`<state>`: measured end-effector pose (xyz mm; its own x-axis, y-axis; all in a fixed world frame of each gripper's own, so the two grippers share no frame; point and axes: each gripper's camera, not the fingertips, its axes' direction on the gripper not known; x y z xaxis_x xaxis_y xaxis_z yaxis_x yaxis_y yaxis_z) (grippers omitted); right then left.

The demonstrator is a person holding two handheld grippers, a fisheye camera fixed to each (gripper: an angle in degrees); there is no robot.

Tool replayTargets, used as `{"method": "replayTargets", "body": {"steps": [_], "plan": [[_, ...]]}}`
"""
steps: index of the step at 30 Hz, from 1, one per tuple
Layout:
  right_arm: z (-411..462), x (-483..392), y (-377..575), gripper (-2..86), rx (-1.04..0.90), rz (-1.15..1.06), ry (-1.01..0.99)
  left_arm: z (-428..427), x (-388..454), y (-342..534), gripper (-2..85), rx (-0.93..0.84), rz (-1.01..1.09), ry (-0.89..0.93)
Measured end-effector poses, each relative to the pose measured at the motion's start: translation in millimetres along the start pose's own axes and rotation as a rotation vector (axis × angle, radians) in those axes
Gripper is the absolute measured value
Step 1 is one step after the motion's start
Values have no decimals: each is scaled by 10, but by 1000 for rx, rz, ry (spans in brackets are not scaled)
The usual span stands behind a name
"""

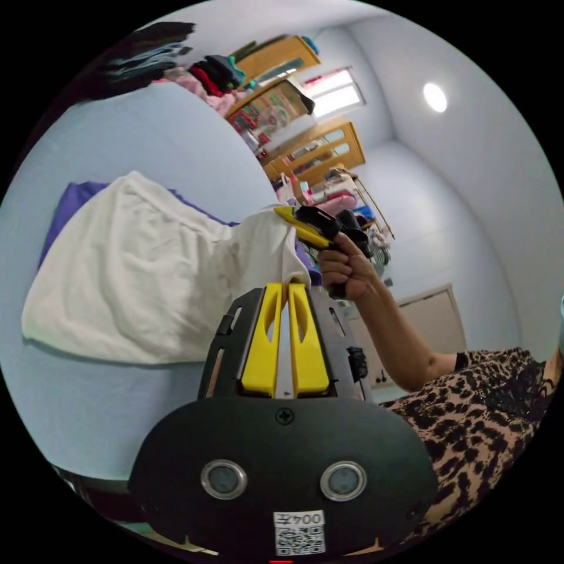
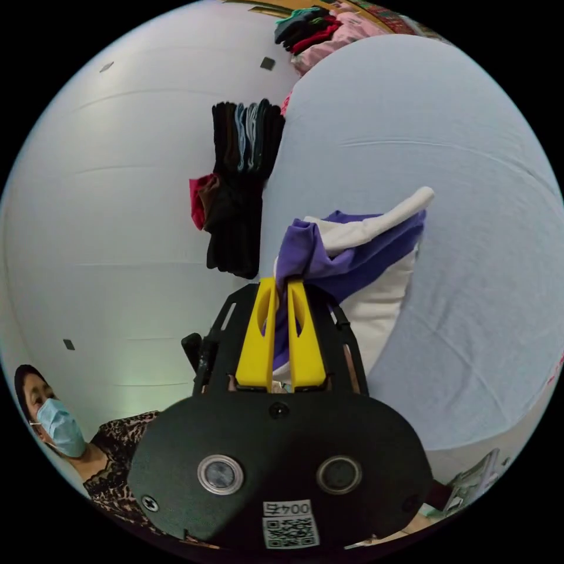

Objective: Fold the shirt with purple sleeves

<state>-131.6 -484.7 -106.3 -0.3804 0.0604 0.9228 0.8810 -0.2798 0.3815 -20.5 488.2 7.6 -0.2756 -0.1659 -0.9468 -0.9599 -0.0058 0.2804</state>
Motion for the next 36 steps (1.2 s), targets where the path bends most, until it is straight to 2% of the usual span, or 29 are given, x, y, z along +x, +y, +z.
{"method": "replayTargets", "body": {"steps": [7,14,28,36], "plan": [[2065,-473,-226,45,-103,-43,199,-1221,-1468,-20,19,122,-278,145],[3507,-560,-148,45,-162,-48,364,-1822,-2254,-46,19,108,-360,185],[5388,-415,231,48,-219,-65,499,-2580,-3039,-25,21,125,-480,254],[6109,-375,565,111,-266,-191,496,-2684,-3460,181,23,128,-602,301]]}}
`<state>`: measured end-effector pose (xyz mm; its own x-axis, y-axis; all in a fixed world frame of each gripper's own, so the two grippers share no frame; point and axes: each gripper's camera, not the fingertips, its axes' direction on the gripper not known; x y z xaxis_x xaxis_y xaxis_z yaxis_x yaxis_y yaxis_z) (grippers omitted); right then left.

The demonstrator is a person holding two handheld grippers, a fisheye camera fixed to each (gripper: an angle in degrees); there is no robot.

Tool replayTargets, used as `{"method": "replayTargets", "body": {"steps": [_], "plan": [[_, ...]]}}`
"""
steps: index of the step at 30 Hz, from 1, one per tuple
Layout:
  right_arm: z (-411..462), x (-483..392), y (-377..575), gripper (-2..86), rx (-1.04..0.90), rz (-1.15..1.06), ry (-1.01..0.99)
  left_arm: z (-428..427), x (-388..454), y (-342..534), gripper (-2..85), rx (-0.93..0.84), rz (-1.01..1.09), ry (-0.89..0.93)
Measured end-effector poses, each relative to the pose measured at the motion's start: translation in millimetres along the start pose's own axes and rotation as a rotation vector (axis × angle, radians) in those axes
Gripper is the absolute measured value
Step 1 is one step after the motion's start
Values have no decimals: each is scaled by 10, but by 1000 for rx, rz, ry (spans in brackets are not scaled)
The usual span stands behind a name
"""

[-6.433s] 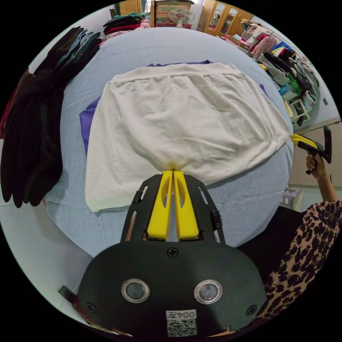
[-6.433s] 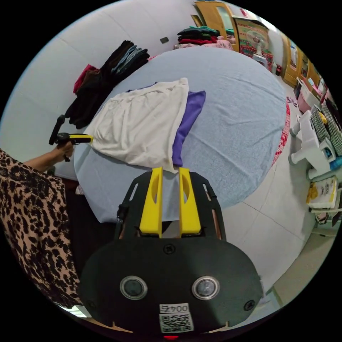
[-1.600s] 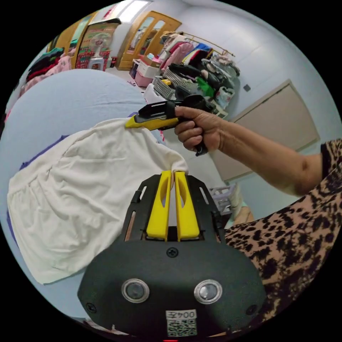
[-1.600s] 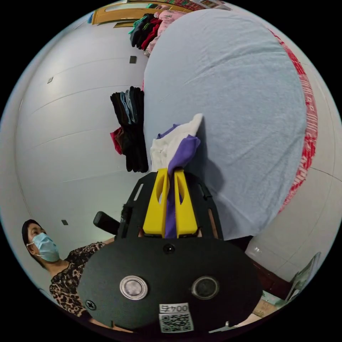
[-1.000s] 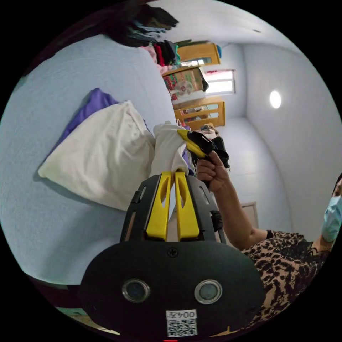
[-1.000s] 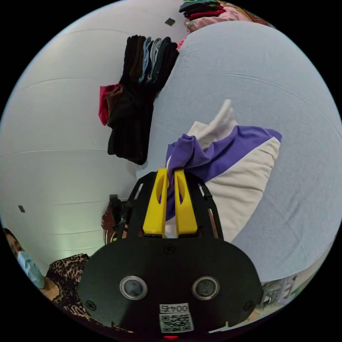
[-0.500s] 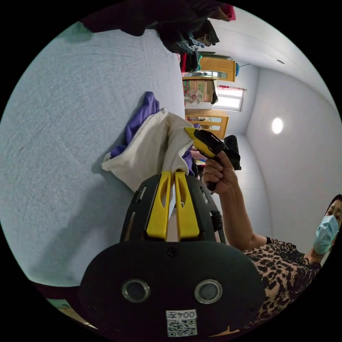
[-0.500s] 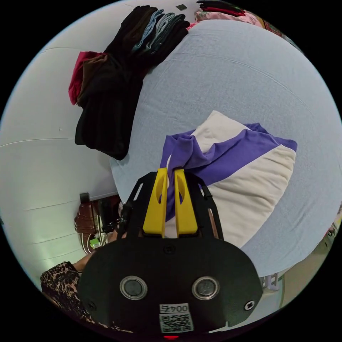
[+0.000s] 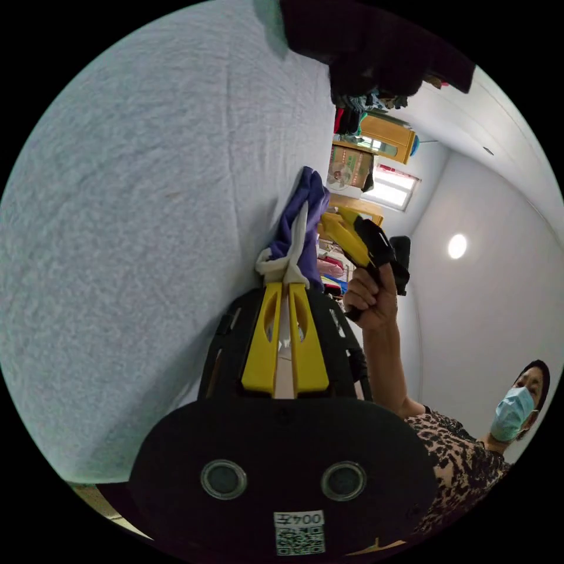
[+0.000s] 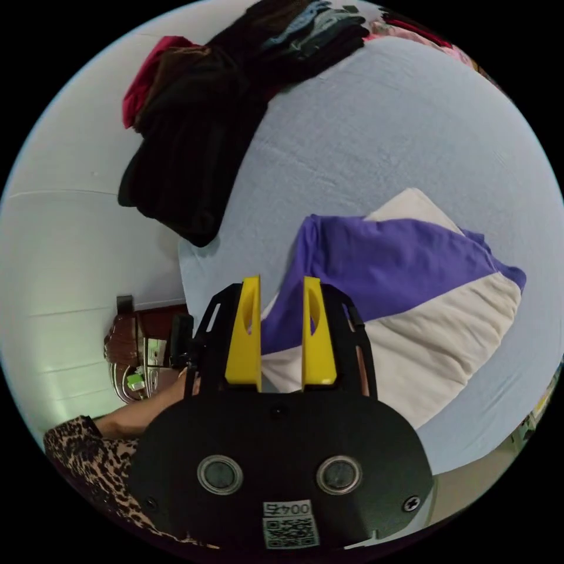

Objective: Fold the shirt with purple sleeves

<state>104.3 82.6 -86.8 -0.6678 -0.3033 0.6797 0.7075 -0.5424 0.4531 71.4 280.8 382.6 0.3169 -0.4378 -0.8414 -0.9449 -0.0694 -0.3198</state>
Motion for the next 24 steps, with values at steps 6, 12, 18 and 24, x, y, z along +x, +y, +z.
{"method": "replayTargets", "body": {"steps": [6,12,18,24], "plan": [[-514,6,865,121,168,-134,29,-175,32,46,26,4,8,21],[-372,914,2617,111,256,70,139,-220,630,175,100,46,265,-188],[359,1121,3650,121,270,182,165,542,1146,267,148,-126,520,-485],[547,1236,3785,124,331,218,40,985,1016,214,125,-153,431,-535]]}}
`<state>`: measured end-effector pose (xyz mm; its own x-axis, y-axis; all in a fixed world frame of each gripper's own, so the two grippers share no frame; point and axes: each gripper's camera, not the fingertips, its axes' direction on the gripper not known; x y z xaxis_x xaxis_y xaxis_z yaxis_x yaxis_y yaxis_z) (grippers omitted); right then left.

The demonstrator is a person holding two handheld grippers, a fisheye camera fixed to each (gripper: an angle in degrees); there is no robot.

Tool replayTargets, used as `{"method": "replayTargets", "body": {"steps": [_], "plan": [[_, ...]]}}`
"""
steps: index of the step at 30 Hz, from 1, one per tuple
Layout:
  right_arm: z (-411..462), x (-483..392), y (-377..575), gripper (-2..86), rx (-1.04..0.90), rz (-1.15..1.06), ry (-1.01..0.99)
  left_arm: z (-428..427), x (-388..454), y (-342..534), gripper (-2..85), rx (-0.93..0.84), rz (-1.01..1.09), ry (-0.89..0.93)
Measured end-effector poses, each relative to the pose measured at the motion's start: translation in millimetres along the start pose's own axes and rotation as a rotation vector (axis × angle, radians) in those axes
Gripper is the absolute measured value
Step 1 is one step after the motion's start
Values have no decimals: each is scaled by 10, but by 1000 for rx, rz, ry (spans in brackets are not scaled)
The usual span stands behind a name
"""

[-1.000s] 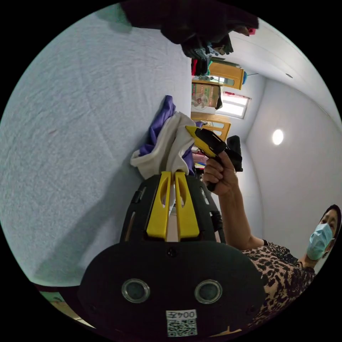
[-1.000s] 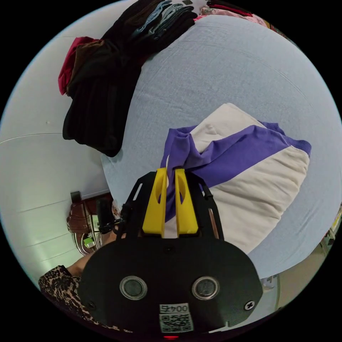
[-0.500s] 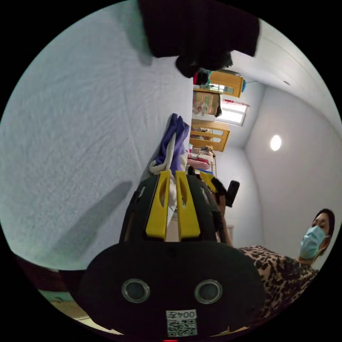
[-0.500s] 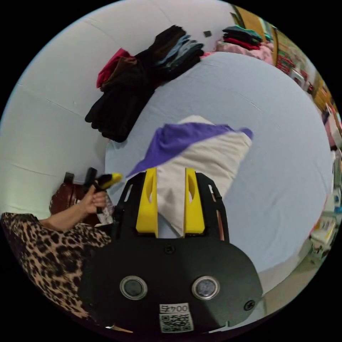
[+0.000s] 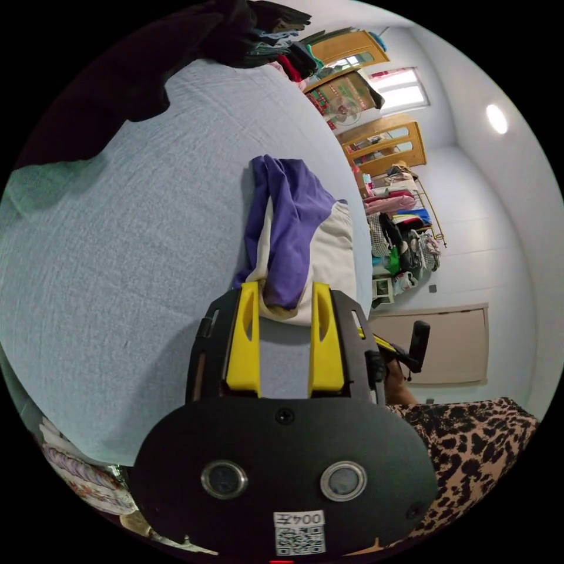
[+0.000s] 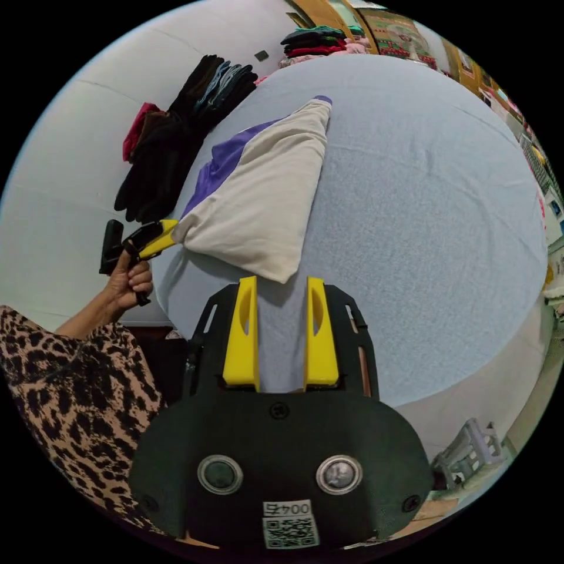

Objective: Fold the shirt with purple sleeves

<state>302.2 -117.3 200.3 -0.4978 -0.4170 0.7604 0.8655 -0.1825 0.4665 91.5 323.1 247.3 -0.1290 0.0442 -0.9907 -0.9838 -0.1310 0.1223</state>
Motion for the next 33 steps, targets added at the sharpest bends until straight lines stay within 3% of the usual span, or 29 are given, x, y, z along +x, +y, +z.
{"method": "replayTargets", "body": {"steps": [4,8,13,17,21,25,28,33], "plan": [[65,343,15,115,23,116,-174,163,166,-2,104,-25,25,-54],[50,417,-75,42,19,115,-251,267,270,18,49,-7,10,-82],[77,147,-102,38,-49,66,-18,418,423,-2,32,-16,56,-239],[139,355,-69,36,-68,147,-82,601,414,22,32,1,36,-196],[-68,283,-55,13,-121,120,74,626,418,44,42,2,9,-141],[-438,90,-171,30,-33,68,119,503,545,28,41,80,-34,-192],[-460,-87,-397,50,-18,-5,145,489,975,-105,48,158,83,-207],[-129,-288,-820,60,-112,-125,236,1158,1768,-388,71,130,314,-183]]}}
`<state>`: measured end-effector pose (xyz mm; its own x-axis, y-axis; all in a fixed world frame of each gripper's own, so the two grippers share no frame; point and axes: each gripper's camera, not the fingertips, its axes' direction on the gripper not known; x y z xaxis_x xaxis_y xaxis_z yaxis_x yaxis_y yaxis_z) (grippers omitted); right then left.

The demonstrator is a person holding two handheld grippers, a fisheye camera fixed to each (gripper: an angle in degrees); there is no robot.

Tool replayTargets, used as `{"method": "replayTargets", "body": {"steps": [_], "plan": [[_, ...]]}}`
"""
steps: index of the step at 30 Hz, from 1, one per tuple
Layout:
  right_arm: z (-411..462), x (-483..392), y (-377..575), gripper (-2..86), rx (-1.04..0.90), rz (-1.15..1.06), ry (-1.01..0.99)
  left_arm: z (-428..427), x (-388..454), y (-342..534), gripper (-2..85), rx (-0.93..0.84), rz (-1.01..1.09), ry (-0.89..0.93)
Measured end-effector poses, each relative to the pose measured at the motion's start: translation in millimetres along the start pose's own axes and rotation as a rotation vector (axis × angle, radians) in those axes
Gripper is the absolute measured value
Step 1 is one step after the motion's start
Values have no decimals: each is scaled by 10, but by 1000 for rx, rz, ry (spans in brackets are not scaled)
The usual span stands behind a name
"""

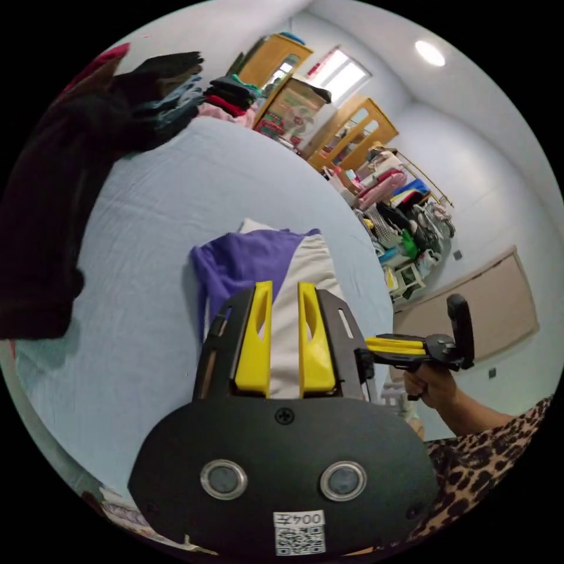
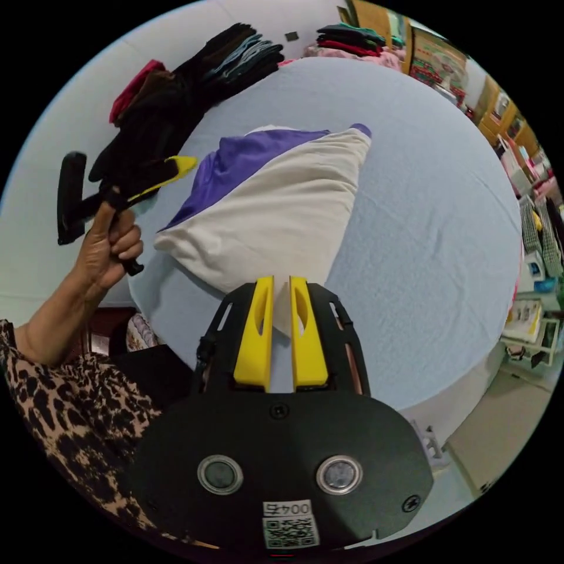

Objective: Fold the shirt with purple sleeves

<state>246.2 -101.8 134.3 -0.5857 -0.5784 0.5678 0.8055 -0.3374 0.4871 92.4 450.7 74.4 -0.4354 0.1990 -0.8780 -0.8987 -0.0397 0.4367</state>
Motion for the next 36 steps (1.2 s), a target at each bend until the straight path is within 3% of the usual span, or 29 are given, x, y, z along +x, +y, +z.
{"method": "replayTargets", "body": {"steps": [5,11,20,22,25,29,36], "plan": [[262,57,-278,67,-99,-97,52,789,-29,-174,44,-94,-84,-212],[61,686,-355,93,-51,-4,-198,841,-426,-113,14,9,-298,-101],[-252,2116,-1205,103,106,230,-506,1080,-88,-183,37,14,-232,-170],[-285,2063,-1174,102,102,182,-487,990,48,-268,57,39,-212,-171],[-165,1697,-895,100,41,49,-363,927,460,-556,68,57,-9,-154],[162,1084,-433,90,-4,-127,-176,1411,966,-1209,87,-78,212,-75],[735,454,-175,83,-54,-345,11,2666,1582,-1985,123,-353,420,-56]]}}
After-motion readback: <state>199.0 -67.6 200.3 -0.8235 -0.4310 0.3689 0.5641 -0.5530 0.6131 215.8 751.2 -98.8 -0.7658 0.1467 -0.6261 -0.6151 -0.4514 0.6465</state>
